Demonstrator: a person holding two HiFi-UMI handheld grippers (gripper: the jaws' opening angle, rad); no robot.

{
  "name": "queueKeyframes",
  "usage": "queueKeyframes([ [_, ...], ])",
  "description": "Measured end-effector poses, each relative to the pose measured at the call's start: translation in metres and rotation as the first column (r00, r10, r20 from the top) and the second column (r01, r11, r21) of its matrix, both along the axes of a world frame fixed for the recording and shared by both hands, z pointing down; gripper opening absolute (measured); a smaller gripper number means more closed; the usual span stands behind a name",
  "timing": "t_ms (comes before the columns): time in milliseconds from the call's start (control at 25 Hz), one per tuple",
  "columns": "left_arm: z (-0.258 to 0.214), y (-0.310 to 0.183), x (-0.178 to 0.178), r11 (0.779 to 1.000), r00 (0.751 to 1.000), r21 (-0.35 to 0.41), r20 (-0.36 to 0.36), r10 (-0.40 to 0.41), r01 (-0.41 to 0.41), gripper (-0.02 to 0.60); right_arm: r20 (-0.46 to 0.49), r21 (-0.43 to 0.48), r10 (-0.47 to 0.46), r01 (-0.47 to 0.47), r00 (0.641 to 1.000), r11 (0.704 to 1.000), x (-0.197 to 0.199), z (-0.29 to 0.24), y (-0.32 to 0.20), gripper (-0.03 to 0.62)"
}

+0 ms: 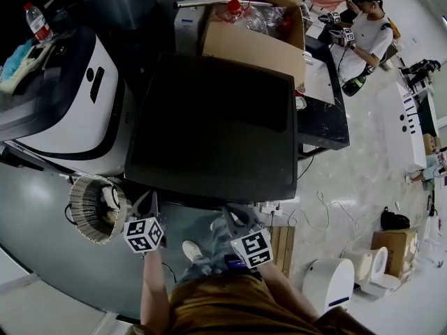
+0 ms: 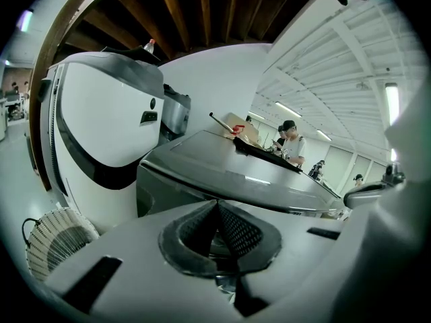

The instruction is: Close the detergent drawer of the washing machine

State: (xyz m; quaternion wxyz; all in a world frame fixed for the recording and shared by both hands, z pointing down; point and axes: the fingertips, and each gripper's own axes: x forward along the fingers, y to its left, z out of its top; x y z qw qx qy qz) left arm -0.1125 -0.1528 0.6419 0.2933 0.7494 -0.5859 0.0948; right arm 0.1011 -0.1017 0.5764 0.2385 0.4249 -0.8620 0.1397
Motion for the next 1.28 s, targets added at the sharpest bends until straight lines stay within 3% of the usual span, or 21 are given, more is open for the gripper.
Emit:
queueKeyframes([
  [200, -0.001, 0.0, 0.0, 1.0, 1.0, -0.01, 0.018, 0.021, -0.02, 0.025, -0.001, 0.018, -0.001, 0.001, 1.0, 1.0, -0.005, -0.006, 0.002, 0.012],
  [480, -0.023, 0.004, -0.001, 0.999, 0.999, 0.034, 0.034, 0.04, -0.041, 0.025, 0.0, 0.082, 0.01, -0.009, 1.0, 0.997, -0.012, -0.022, 0.006, 0.012],
  [880, -0.076, 0.028, 0.007, 0.986, 0.994, 0.135, 0.062, 0.088, -0.095, 0.025, 0.02, 0.167, 0.035, -0.038, 0.999, 0.985, -0.019, -0.048, 0.02, 0.012],
  [1280, -0.136, 0.055, 0.013, 0.962, 0.995, 0.257, 0.057, 0.076, -0.088, 0.025, 0.054, 0.225, 0.061, -0.071, 0.997, 0.972, -0.017, -0.072, 0.038, 0.012],
])
